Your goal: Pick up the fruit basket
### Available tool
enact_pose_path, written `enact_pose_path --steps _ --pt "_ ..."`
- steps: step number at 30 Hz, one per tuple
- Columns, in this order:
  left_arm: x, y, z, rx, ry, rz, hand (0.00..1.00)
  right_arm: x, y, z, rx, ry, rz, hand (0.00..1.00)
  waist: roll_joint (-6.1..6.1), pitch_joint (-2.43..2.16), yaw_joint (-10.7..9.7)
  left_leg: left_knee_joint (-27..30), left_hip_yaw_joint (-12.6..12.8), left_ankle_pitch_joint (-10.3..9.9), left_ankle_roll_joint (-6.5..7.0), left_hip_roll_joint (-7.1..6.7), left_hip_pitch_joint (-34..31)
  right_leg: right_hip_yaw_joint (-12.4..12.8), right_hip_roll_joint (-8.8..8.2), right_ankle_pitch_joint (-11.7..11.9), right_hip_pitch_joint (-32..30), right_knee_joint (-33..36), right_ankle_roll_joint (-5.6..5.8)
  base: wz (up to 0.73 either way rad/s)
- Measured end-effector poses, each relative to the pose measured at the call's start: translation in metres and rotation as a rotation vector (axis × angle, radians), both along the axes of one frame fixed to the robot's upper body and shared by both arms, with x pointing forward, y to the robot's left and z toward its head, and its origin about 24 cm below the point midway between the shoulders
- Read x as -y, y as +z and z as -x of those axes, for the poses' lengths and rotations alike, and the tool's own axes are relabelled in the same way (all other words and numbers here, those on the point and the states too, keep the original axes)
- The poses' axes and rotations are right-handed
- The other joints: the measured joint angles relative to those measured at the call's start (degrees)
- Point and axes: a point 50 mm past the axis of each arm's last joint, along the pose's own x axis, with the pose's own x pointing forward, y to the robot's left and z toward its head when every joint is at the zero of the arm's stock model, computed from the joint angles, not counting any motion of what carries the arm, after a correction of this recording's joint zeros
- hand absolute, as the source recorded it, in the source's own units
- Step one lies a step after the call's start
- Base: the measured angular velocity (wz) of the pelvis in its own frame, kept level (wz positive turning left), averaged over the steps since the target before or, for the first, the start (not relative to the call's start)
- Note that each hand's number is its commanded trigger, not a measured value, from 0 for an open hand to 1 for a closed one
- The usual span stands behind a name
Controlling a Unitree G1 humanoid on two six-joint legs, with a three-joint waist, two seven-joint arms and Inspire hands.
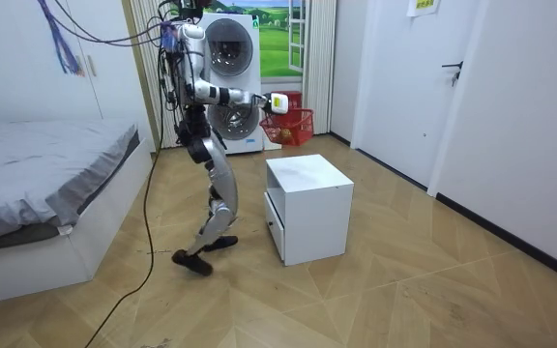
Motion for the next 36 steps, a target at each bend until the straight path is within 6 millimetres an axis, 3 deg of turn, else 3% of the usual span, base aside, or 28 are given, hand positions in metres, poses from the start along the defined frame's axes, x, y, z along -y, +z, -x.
enact_pose_path --steps 1,2,3,4,7,10,16,20,28,36 --pt "0.001 0.000 0.000 0.002 0.003 -0.005 0.00 0.000 0.001 0.000 0.006 -0.011 0.005 1.00 -0.09 -0.12 0.2 -0.6 0.0 0.0 -0.05 0.01 0.7 0.1 0.53 0.3 0.9 -8.5 0.06 0.00" --pt "0.001 0.000 0.000 0.002 0.004 -0.004 0.00 0.001 0.001 -0.001 0.010 -0.018 0.005 1.00 -0.19 -0.24 0.3 -0.8 0.0 0.0 -0.14 0.00 0.9 0.4 0.80 0.6 1.5 -12.6 -0.14 0.04" --pt "0.002 -0.001 0.002 -0.001 0.006 -0.003 0.00 0.001 0.002 -0.002 0.018 -0.030 0.006 1.00 -0.45 -0.39 0.5 -1.1 -0.1 -0.2 -0.52 0.01 1.4 0.6 1.95 2.9 3.1 -19.4 -0.41 0.03" --pt "0.001 -0.001 0.005 -0.010 0.002 -0.006 0.00 0.003 0.003 -0.003 0.022 -0.038 0.009 1.00 -0.60 -0.64 0.8 -1.1 -0.1 -0.5 -1.00 0.24 2.1 0.8 2.69 5.2 5.1 -23.2 0.45 0.00" --pt "-0.002 -0.003 0.017 -0.051 -0.020 -0.030 0.00 0.004 0.006 -0.005 0.035 -0.045 0.018 1.00 -0.70 -0.82 1.1 -3.9 -0.1 -0.1 -1.89 1.43 5.3 0.0 4.55 6.4 9.8 -29.0 -0.14 0.00" --pt "-0.001 -0.006 0.037 -0.120 -0.041 -0.053 0.00 0.011 0.009 -0.007 0.052 -0.066 0.043 1.00 -0.66 -1.14 0.8 -6.0 -0.1 0.0 -2.72 2.01 7.8 -0.2 5.46 6.7 12.6 -31.6 -0.53 -0.01" --pt "-0.001 -0.007 0.055 -0.193 -0.069 -0.078 0.00 0.023 0.012 -0.009 0.079 -0.163 0.044 1.00 0.08 -0.96 0.3 -6.9 -0.4 -0.1 -3.15 2.70 8.6 -1.3 6.42 7.1 14.2 -33.9 -1.05 0.02" --pt "0.001 -0.008 0.056 -0.213 -0.076 -0.065 0.00 0.027 0.003 -0.008 0.049 -0.183 0.045 1.00 0.73 -0.80 -0.1 -8.1 -1.3 -0.4 -4.08 2.91 8.2 -1.7 6.67 7.0 13.5 -33.6 -1.07 0.08" --pt "0.007 -0.010 0.047 -0.208 -0.089 -0.042 0.00 0.034 -0.039 -0.017 -0.135 -0.255 0.035 1.00 0.59 -0.96 -0.1 -5.9 -1.5 -0.3 -4.13 3.23 1.5 -2.8 6.90 7.7 7.3 -32.8 -1.65 0.00" --pt "0.012 -0.013 0.056 -0.239 -0.082 -0.024 0.00 0.036 -0.046 -0.018 -0.143 -0.276 0.124 1.00 1.04 -0.60 0.7 -6.0 -1.7 -0.3 -4.14 3.24 -0.1 -3.4 6.84 7.7 5.9 -32.9 -1.65 0.02"
